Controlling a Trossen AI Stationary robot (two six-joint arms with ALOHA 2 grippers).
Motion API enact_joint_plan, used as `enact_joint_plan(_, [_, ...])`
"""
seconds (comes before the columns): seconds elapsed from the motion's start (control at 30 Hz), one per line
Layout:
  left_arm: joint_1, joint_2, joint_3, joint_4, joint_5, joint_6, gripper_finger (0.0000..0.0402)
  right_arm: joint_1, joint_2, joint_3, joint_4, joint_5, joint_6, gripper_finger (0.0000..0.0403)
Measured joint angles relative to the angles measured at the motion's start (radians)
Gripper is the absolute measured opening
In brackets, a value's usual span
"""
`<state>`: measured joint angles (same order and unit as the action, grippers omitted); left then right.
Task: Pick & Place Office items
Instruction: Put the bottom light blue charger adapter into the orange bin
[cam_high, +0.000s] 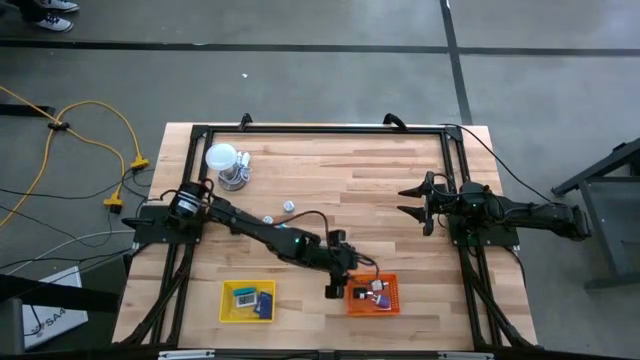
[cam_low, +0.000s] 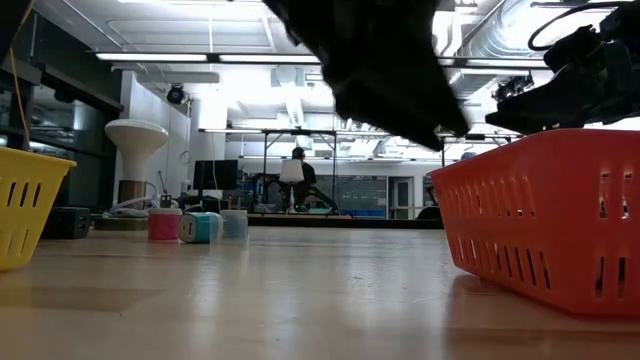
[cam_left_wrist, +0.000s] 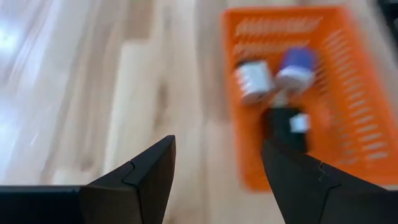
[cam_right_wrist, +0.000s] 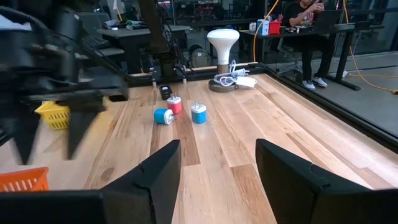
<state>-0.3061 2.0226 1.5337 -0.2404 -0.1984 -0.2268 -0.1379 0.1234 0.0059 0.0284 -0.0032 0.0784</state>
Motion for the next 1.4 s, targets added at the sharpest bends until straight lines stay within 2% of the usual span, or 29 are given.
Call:
enact_joint_plan(0.2, [0.026,-0.033,-0.001,-0.14,-0.053,-0.105,0.0228,0.0,0.0,0.0,-0.001,0.0,0.0,0.0195])
enact_joint_plan(0.47, [0.027,-0.091,-0.008,-0.401,-0.178,-0.391,0.0228,0.0,0.009,0.0,0.0,0.001,0.0,0.0195])
enact_joint_plan(0.67, [0.024,-0.133,-0.02,-0.632,-0.186,-0.599,0.0228,0.0,0.022,0.0,-0.002,-0.001,0.0,0.0195])
enact_joint_plan(0.8, [0.024,-0.162,-0.021,-0.74,-0.178,-0.652,0.0228,0.0,0.033,0.0,-0.001,0.0,0.0,0.0195])
enact_joint_plan(0.97, [0.026,-0.216,-0.075,-0.741,-0.174,-0.677,0.0228,0.0,0.04,0.0,-0.001,0.0,0.0,0.0195])
enact_joint_plan(1.07, [0.035,-0.268,-0.171,-0.698,-0.165,-0.714,0.0228,0.0,0.044,0.0,-0.001,0.0,0.0,0.0195])
enact_joint_plan(1.23, [0.057,-0.391,-0.385,-0.49,-0.132,-0.724,0.0228,0.0,0.043,0.0,-0.001,0.0,0.0,0.0195])
enact_joint_plan(1.4, [0.072,-0.44,-0.455,-0.512,-0.12,-0.788,0.0228,0.0,0.043,0.0,-0.001,0.0,0.0,0.0195])
